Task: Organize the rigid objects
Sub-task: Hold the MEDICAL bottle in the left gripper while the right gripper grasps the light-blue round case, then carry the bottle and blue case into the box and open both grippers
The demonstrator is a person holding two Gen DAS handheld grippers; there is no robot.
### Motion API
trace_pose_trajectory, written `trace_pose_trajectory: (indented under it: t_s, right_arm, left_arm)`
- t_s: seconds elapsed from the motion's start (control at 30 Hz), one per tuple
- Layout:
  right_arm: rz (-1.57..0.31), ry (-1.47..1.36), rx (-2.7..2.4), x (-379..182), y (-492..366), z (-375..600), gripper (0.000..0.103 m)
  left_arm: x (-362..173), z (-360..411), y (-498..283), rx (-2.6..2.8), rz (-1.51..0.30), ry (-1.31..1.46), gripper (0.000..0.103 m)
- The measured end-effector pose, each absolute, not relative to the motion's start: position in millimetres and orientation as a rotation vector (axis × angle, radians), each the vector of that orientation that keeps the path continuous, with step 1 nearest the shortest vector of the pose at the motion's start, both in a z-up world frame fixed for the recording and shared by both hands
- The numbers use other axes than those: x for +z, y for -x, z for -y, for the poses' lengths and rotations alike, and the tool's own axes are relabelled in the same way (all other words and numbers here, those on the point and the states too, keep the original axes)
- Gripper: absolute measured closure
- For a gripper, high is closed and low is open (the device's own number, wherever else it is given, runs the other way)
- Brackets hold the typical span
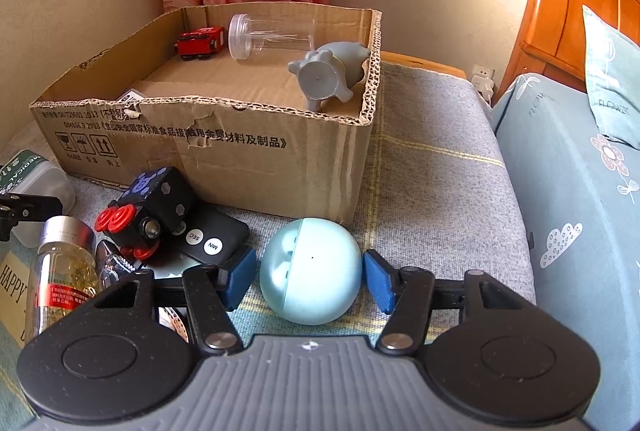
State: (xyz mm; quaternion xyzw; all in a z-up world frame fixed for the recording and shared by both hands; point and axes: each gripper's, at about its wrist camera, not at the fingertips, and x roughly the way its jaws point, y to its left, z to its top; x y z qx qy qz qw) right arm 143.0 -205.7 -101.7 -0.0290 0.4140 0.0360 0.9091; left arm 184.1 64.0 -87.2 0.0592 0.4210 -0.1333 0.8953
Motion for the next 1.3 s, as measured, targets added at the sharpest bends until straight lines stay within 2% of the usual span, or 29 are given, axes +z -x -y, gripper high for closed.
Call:
trace_pose_trajectory:
  t_s: [0.37,0.7,1.03,1.3]
  right_arm:
    - [-0.874,0.083,0.103,-95.8,-137.7,205.7,0.045]
    - [-0.842,0.13,0.174,-67.1,-122.0,205.5,0.045]
    - [-0.706,0.127,0.252,-7.1,-124.3,206.4,0.045]
    - [-0.682,0.131,0.294,0.5,-173.9,189.9,0.045]
  left_arm:
    - [-80.6,-68.8,-178.1,-0.308,-0.88,-0.126,0.02]
    - [-58.9,-71.3,-158.5,-0.327,-0.847,-0.133,0.021]
    - [-6.2,-77.8,-146.8,-0.326,-0.7,-0.13,0.021]
    - [19.1,-67.7,-170.5,-0.333,-0.614,-0.171,0.02]
